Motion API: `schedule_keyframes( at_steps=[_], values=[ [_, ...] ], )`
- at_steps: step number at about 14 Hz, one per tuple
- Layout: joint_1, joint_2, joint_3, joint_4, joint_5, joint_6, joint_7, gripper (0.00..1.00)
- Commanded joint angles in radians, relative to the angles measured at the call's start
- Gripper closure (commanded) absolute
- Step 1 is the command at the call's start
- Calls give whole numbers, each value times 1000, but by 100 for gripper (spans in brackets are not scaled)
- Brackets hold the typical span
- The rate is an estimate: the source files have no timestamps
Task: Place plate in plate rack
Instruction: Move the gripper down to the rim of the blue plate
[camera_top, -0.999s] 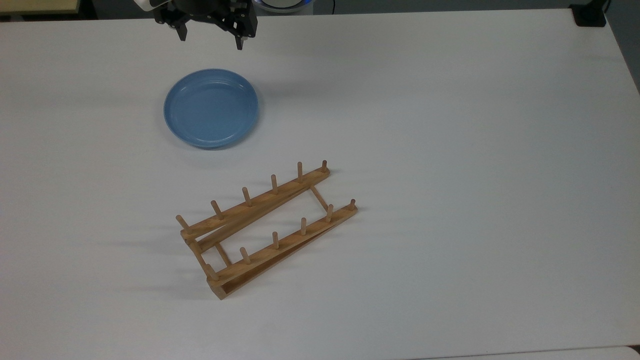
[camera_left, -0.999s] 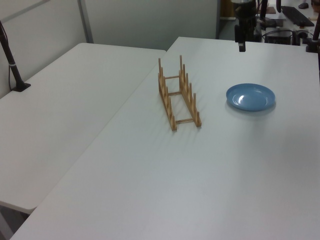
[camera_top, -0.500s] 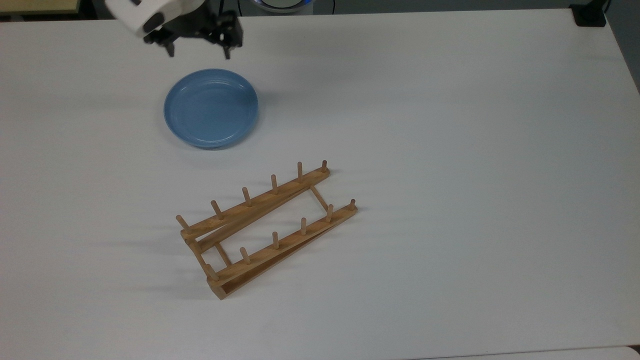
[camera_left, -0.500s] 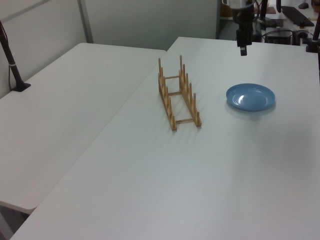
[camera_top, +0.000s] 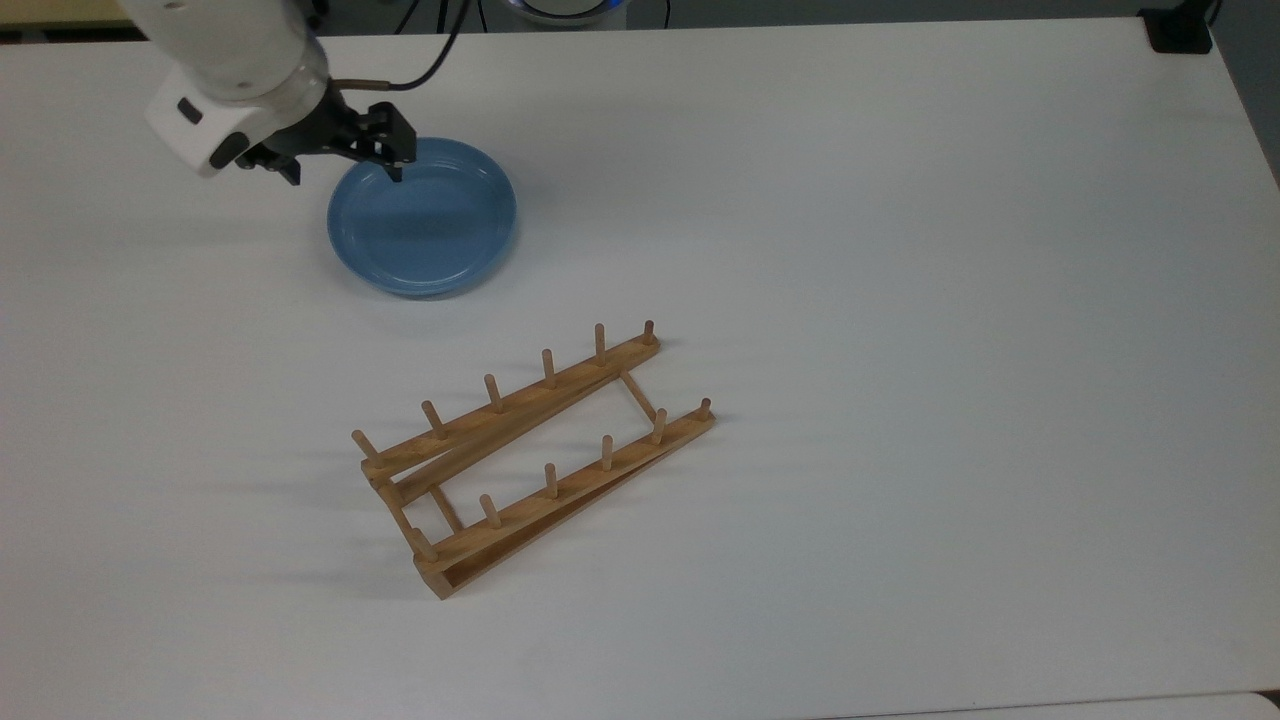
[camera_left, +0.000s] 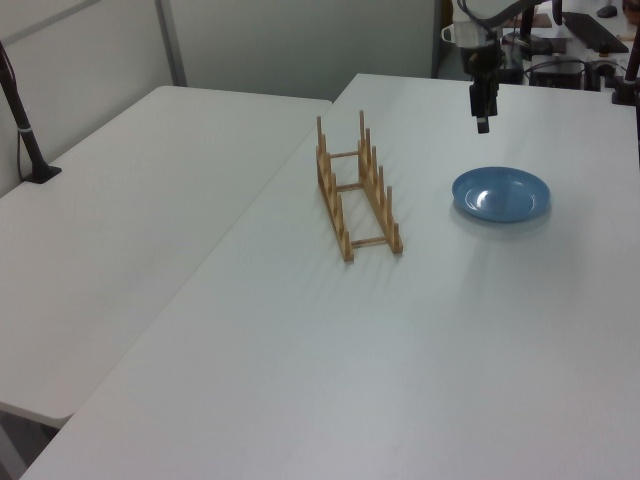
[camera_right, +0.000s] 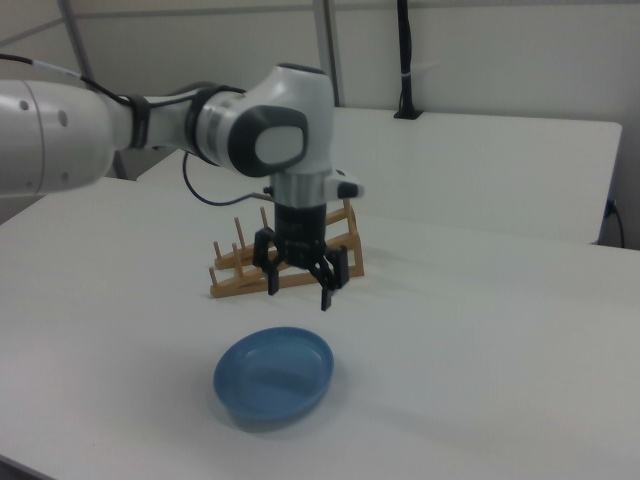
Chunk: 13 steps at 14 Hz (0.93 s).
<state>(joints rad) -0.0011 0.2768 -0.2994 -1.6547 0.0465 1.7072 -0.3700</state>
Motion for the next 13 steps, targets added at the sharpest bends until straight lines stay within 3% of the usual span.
schedule_keyframes(
  at_steps=[1,3,5,8,13],
  values=[
    [-17,65,-30,4,39,8,-134,0],
    [-28,105,-41,3,55,9,-187,2],
    [-43,140,-43,3,107,12,-201,10],
    [-69,153,-47,3,168,28,-210,10],
    [-71,174,-46,1,182,66,-216,10]
  ],
)
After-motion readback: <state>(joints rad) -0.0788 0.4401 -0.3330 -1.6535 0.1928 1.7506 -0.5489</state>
